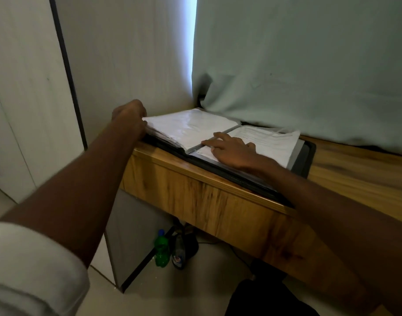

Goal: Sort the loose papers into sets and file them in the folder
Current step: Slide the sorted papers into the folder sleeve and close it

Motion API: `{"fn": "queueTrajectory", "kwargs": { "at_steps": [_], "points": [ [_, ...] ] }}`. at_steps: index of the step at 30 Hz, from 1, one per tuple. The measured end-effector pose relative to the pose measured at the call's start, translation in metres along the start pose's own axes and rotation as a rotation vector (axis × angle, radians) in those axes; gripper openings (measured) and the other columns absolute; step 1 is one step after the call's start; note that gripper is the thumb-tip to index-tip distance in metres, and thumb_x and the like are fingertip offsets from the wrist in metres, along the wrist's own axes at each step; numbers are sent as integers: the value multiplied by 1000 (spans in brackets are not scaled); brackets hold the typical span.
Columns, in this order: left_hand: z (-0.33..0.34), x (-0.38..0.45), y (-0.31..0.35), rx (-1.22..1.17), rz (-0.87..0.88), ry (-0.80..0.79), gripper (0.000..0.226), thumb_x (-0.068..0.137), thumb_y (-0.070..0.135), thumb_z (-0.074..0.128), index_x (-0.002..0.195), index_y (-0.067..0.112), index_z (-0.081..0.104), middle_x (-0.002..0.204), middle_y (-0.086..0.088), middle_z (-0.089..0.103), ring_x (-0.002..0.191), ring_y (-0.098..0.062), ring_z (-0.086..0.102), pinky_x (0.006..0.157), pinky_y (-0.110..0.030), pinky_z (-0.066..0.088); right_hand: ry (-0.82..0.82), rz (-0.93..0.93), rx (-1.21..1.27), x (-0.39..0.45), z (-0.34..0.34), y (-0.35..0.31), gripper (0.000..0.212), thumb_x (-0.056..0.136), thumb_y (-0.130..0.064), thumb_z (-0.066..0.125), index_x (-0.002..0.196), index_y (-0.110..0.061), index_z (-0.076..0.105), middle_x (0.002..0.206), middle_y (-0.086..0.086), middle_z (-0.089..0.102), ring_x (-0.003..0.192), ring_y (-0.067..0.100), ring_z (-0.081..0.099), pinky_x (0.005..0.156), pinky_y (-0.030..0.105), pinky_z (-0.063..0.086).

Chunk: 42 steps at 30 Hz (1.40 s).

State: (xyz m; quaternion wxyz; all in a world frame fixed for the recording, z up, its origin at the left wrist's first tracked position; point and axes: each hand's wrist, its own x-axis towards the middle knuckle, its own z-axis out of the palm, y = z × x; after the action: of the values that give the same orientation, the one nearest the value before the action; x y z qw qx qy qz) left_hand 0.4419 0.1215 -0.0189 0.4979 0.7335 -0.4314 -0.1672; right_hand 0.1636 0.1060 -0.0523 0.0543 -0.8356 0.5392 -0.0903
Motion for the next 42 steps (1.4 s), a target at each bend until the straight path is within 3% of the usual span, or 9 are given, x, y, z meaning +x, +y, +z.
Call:
{"fn": "queueTrajectory", "kwargs": {
  "at_steps": [10, 15, 19, 23, 28, 31, 35, 39, 42],
  "points": [
    [-5, 16, -24, 59, -88, -18, 58, 66, 55, 65, 103, 10, 70, 101, -12, 69, 91, -34, 67, 87, -46, 60, 17, -84, -27, -2, 0, 6, 44, 106, -44, 29, 147, -58, 37, 165, -14, 28, 148, 25, 29, 115, 61, 17],
    [-7, 56, -20, -280, -234, -71, 23, 76, 35, 66, 94, 22, 65, 109, -9, 66, 95, -31, 66, 74, -34, 59, -54, -91, -21, -7, -6, 12, 43, 109, -46, 26, 150, -54, 33, 167, -10, 23, 152, 24, 24, 119, 63, 12],
    [-1, 64, 13, -878, -295, -51, 51, 69, 40, 80, 110, 11, 70, 110, -14, 75, 90, -35, 75, 70, -49, 63, -49, -83, 66, -11, -6, 14, 42, 107, -50, 29, 148, -54, 39, 164, -15, 30, 149, 18, 28, 121, 61, 12],
    [2, -11, 82, -961, 89, -53, 33, 88, 41, 73, 104, 11, 73, 101, -9, 77, 90, -25, 76, 82, -40, 63, -107, -141, 442, -17, -29, 19, 36, 106, -33, 50, 141, -32, 59, 150, -11, 51, 138, 9, 44, 115, 27, 26],
    [32, -77, 126, -807, 511, -229, 45, 95, 40, 65, 115, 0, 66, 108, -20, 73, 93, -23, 70, 87, -43, 58, 134, 202, 1304, -44, -66, 65, 23, 103, -30, 50, 117, -21, 67, 124, 4, 72, 110, 21, 69, 92, 36, 48],
    [53, -123, 137, -669, 702, -321, 43, 90, 39, 70, 101, -2, 63, 87, -11, 64, 82, -16, 59, 79, -36, 48, 353, 317, 1644, -68, -84, 107, 28, 106, -39, 42, 107, -21, 63, 117, 10, 70, 101, 24, 68, 79, 34, 50],
    [85, -176, 125, -314, 934, -523, 28, 86, 32, 82, 97, 12, 66, 89, 9, 68, 81, -3, 64, 77, -21, 50, 599, 498, 1534, -100, -86, 150, 32, 106, -37, 41, 112, -19, 66, 105, 6, 68, 91, 20, 66, 72, 31, 48],
    [114, -197, 98, 105, 1136, -745, 46, 74, 55, 85, 105, 28, 63, 109, 12, 61, 100, -2, 58, 81, -25, 50, 553, 595, 1308, -119, -71, 162, 17, 100, -22, 48, 91, -17, 61, 77, 3, 57, 60, 15, 51, 54, 27, 40],
    [114, -200, 93, 191, 1136, -869, 44, 87, 68, 63, 113, 32, 62, 115, 14, 58, 107, -5, 56, 88, -30, 47, 519, 604, 1232, -125, -53, 157, 12, 94, -21, 60, 99, -12, 67, 86, 7, 65, 64, 14, 57, 51, 25, 46]
  ]
}}
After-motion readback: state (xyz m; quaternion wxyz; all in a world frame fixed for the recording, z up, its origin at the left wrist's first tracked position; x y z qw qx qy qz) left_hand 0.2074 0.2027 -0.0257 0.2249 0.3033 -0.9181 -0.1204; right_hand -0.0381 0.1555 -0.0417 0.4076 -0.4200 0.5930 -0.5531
